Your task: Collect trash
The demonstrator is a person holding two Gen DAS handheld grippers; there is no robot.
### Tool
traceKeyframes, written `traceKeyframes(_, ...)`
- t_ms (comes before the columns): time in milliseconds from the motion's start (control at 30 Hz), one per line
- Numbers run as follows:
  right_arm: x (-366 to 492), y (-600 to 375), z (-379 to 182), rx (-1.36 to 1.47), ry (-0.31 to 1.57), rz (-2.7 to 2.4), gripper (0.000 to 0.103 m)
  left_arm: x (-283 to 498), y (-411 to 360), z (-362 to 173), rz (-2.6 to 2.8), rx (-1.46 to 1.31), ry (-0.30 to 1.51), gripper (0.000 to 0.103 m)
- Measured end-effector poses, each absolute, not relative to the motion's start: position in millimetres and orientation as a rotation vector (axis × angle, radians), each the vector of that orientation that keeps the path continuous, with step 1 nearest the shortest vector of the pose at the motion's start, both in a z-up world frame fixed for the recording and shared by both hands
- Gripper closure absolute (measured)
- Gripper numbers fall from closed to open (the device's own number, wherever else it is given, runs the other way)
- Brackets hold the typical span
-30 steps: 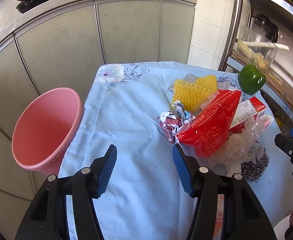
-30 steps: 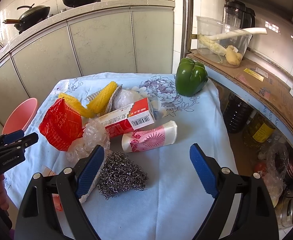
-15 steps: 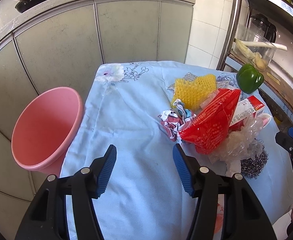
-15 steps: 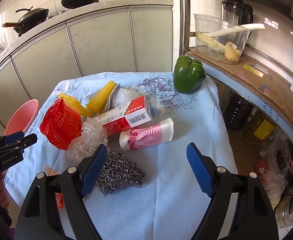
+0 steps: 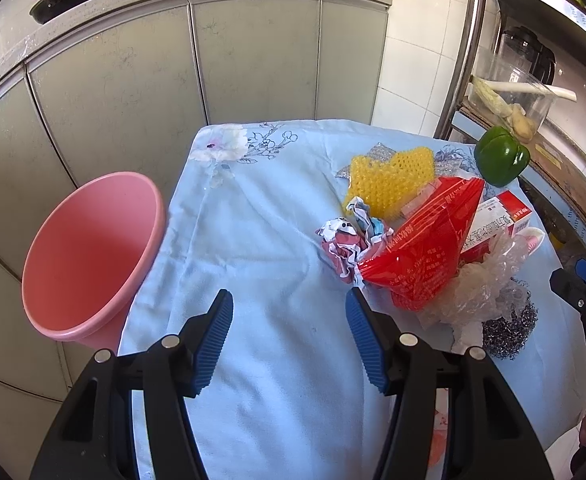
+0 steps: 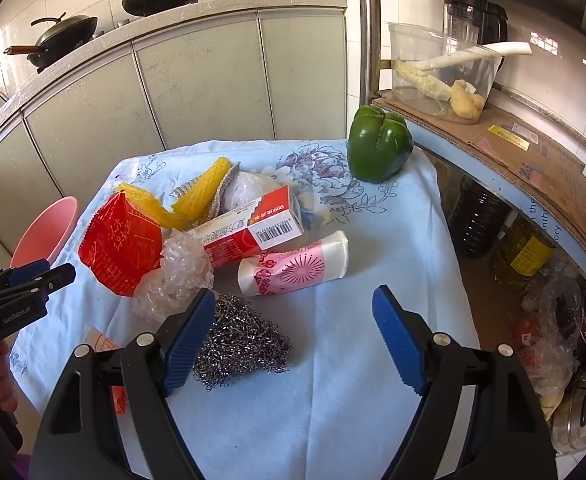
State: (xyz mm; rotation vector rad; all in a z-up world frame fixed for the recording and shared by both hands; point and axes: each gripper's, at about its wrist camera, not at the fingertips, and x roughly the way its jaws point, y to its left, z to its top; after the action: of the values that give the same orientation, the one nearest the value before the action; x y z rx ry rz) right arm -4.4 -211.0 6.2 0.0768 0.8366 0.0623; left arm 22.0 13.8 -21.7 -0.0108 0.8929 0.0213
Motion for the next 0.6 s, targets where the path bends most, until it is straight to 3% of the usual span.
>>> traceKeyframes(600,-6.1,-204.0,9.6,0.059,0.839,0.078,0.023,23.2,17.8,-24.1,0.021,-0.02,0.896,0.045)
